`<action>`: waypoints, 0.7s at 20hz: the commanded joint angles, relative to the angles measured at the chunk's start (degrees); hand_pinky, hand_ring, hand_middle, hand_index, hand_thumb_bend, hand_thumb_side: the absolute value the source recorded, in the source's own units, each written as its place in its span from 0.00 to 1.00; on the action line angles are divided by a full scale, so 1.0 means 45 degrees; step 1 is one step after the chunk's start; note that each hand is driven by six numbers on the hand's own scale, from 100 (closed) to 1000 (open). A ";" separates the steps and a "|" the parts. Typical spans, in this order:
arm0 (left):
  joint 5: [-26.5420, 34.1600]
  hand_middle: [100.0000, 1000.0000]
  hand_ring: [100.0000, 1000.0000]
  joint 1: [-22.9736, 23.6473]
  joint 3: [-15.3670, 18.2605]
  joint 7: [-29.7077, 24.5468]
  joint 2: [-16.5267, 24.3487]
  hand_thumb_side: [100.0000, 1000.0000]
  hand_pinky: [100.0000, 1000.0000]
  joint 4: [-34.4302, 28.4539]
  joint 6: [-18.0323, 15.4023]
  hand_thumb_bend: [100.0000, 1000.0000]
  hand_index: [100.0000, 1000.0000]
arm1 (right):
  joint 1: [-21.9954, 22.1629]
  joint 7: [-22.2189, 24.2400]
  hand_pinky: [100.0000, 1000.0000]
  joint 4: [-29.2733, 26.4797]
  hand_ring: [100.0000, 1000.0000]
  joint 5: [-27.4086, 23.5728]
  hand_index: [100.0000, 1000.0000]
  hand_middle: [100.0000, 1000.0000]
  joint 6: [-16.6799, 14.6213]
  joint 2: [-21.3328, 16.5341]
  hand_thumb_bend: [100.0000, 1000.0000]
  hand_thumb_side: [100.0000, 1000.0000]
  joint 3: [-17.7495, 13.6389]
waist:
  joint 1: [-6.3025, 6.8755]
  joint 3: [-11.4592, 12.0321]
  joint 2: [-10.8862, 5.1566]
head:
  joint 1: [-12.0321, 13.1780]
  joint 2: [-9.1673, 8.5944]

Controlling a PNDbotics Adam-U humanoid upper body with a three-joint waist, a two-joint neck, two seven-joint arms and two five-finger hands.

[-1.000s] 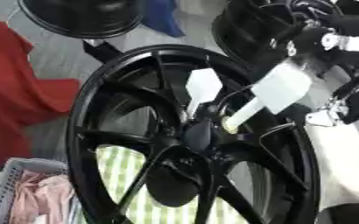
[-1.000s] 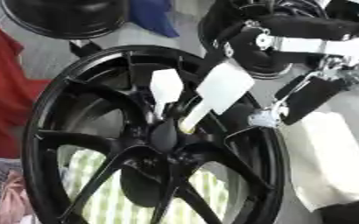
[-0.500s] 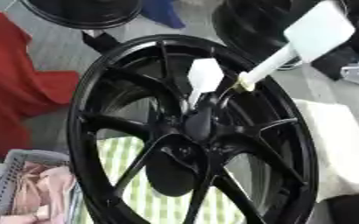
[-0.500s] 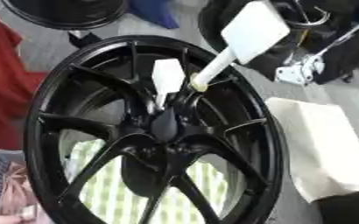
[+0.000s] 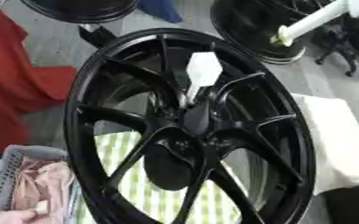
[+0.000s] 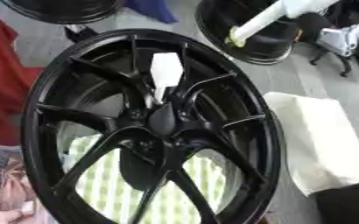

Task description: Pull the pin out of the wheel hub.

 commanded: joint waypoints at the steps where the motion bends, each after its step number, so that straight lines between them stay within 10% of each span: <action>1: -0.0099 0.58 0.57 -0.0007 0.0198 0.0115 0.0355 0.75 0.96 -0.0225 -0.0031 0.00 0.76 | 0.0830 -0.1363 0.59 -0.0075 0.46 0.0379 0.10 0.07 0.0534 0.0108 0.04 0.00 -0.1143 | 0.0137 -0.0117 -0.0265 | 0.0174 -0.0051; 14: -0.0140 0.58 0.57 0.0198 0.0343 0.0326 0.0269 0.75 0.96 -0.0225 -0.0057 0.00 0.76 | 0.6652 -0.7871 0.50 -0.0075 0.47 0.2174 0.16 0.12 0.2708 0.3986 0.08 0.00 -0.3961 | 0.0457 -0.0827 -0.0369 | 0.0685 0.0026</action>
